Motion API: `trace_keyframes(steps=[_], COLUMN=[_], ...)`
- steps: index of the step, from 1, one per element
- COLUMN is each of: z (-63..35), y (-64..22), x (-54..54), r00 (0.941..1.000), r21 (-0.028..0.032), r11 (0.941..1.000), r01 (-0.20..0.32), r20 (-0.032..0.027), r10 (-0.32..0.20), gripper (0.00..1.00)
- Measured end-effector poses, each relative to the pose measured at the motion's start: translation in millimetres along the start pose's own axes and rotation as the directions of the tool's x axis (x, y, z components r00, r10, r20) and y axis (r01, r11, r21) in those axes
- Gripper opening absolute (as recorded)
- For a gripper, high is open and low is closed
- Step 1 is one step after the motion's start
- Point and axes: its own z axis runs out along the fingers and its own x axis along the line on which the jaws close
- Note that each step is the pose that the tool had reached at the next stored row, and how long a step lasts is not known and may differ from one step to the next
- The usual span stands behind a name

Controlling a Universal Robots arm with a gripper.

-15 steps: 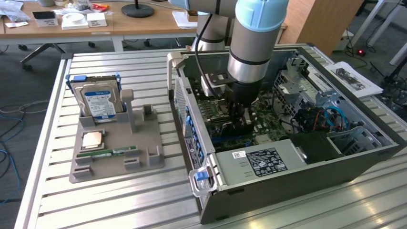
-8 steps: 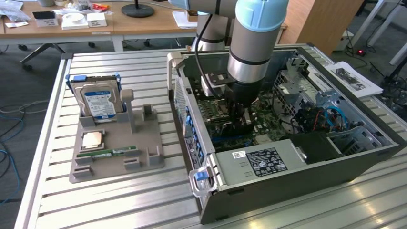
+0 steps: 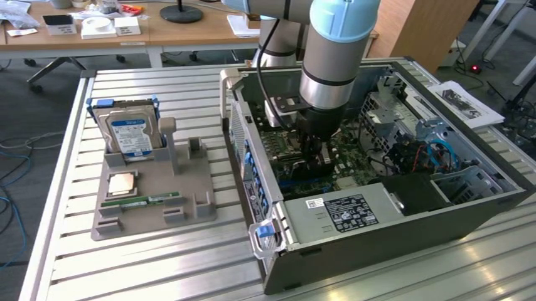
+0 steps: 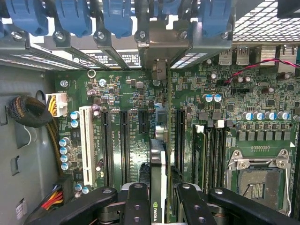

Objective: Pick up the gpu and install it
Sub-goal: 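Insert the gpu into the slot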

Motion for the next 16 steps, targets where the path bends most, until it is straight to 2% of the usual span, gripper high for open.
trace_keyframes(steps=[16], z=[0.4], y=[0.0], x=[0.0], r00=[1.0000], r21=[0.0001], r11=[1.0000], r01=[0.000], r20=[0.0001], r10=[0.000], gripper=[0.27])
